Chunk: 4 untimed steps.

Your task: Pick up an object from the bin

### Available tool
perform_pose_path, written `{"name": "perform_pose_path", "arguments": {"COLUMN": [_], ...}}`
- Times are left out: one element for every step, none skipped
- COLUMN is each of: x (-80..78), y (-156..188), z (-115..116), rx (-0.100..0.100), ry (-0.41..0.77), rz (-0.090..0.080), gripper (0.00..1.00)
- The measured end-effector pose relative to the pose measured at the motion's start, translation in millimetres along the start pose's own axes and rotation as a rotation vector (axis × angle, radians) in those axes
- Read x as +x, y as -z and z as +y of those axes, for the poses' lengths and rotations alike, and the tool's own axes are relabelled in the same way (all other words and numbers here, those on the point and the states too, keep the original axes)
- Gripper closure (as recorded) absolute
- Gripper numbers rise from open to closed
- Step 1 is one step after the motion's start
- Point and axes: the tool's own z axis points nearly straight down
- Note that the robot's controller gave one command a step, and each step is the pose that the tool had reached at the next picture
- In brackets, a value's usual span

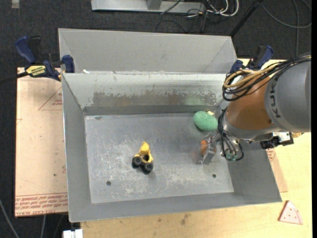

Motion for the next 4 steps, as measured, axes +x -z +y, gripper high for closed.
{"name": "perform_pose_path", "arguments": {"x": [0.2,-1.7,-0.8,0.0], "y": [11.3,17.1,23.9,34.5], "z": [0.0,0.6,0.6,0.5], "rx": [0.001,0.001,0.002,0.003], "ry": [-0.002,-0.001,-0.001,-0.001], "rz": [0.006,0.005,0.008,0.012], "gripper": [1.0,1.0,1.0,1.0]}}
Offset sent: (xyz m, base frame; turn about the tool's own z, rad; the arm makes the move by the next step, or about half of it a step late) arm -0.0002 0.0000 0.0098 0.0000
